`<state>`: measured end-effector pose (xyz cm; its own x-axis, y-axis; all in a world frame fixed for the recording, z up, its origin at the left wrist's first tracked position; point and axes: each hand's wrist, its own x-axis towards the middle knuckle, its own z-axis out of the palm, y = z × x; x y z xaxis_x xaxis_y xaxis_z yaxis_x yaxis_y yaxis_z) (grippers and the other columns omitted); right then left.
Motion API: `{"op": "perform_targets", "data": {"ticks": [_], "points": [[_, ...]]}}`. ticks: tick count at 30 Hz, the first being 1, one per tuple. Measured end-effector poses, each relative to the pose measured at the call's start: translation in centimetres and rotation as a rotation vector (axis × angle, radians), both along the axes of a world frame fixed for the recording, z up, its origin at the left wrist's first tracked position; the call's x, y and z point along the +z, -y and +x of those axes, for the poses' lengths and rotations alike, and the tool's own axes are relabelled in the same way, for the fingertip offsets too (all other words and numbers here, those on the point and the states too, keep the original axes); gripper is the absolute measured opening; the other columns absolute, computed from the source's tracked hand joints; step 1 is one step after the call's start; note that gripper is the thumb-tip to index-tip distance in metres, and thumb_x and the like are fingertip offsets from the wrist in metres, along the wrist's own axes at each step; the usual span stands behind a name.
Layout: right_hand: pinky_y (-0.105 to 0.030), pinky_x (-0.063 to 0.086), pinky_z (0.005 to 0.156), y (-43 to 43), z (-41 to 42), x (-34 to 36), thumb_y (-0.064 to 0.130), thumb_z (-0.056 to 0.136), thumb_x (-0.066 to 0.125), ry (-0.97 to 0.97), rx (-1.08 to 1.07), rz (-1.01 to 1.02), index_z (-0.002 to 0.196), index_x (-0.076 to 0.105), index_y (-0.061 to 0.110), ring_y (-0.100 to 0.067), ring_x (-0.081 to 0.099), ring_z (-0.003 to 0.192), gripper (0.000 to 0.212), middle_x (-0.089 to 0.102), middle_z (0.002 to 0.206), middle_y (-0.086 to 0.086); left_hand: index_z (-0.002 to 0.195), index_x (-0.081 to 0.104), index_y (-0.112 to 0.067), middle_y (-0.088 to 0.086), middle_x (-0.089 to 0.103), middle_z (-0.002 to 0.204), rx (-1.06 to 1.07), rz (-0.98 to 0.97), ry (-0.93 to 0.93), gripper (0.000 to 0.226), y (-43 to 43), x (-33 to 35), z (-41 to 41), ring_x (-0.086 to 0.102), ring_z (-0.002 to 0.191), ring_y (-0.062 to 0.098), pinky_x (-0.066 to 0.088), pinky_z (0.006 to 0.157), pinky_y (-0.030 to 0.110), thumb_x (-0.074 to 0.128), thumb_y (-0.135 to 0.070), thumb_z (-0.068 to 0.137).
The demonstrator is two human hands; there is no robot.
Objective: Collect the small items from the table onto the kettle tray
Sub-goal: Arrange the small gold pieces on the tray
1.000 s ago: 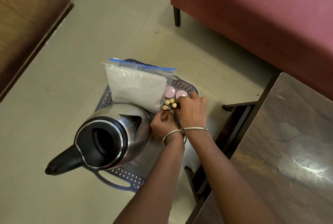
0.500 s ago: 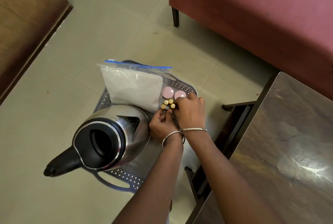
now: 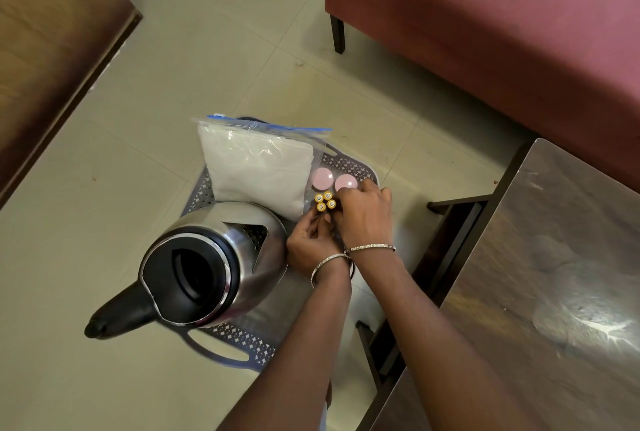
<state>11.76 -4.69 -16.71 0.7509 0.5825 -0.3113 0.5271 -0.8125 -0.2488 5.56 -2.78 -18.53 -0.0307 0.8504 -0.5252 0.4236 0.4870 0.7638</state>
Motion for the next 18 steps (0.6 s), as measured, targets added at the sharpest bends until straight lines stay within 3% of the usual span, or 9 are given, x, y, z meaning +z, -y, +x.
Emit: {"op": "perform_targets", "data": {"ticks": [2, 6, 11, 15, 18], "points": [[-0.033, 0.017, 0.072, 0.0, 0.0, -0.1, 0.013, 0.08, 0.058, -0.002, -0.002, -0.007, 0.083, 0.063, 0.012, -0.031, 0.05, 0.094, 0.006, 0.058, 0.089, -0.012, 0.105, 0.075, -0.007, 0.015, 0.075, 0.093, -0.007, -0.003, -0.01, 0.031, 0.0, -0.1, 0.0, 0.072, 0.081, 0.023, 0.057, 0.075, 0.033, 0.07, 0.006, 0.077], [-0.034, 0.018, 0.072, 0.0, -0.1, 0.1, 0.01, 0.079, 0.059, 0.005, 0.002, -0.012, 0.081, 0.063, 0.011, -0.032, 0.05, 0.096, 0.005, 0.06, 0.087, -0.012, 0.104, 0.075, -0.007, 0.013, 0.076, 0.092, -0.009, 0.008, -0.015, 0.03, 0.0, -0.1, -0.1, 0.069, 0.076, 0.016, 0.054, 0.069, 0.024, 0.07, 0.005, 0.077], [-0.034, 0.019, 0.071, 0.1, 0.0, 0.5, 0.01, 0.078, 0.061, -0.012, 0.017, -0.019, 0.081, 0.063, 0.01, -0.032, 0.052, 0.099, 0.003, 0.063, 0.088, -0.012, 0.104, 0.074, -0.007, 0.014, 0.075, 0.089, 0.006, -0.081, -0.022, 0.028, 0.1, -0.2, -0.5, 0.073, 0.081, 0.027, 0.059, 0.074, 0.038, 0.073, 0.001, 0.078], [-0.03, 0.027, 0.062, 0.2, -0.7, 2.3, 0.001, 0.044, 0.081, 0.056, -0.011, -0.026, 0.053, 0.057, 0.011, -0.03, 0.061, 0.069, 0.027, 0.059, 0.057, -0.01, 0.103, 0.075, -0.009, 0.012, 0.076, 0.088, 0.022, -0.119, -0.067, 0.028, 0.3, -0.1, -1.1, 0.071, 0.075, 0.019, 0.051, 0.067, 0.022, 0.073, -0.002, 0.076], [-0.033, 0.026, 0.065, 0.7, -1.0, 3.1, -0.004, 0.05, 0.074, 0.023, -0.035, 0.031, 0.059, 0.059, 0.007, -0.034, 0.06, 0.078, 0.021, 0.06, 0.061, -0.015, 0.102, 0.075, -0.011, 0.01, 0.076, 0.089, 0.018, -0.141, -0.083, 0.026, 0.6, 0.4, -1.4, 0.071, 0.074, 0.017, 0.053, 0.072, 0.024, 0.072, -0.004, 0.077]]}}
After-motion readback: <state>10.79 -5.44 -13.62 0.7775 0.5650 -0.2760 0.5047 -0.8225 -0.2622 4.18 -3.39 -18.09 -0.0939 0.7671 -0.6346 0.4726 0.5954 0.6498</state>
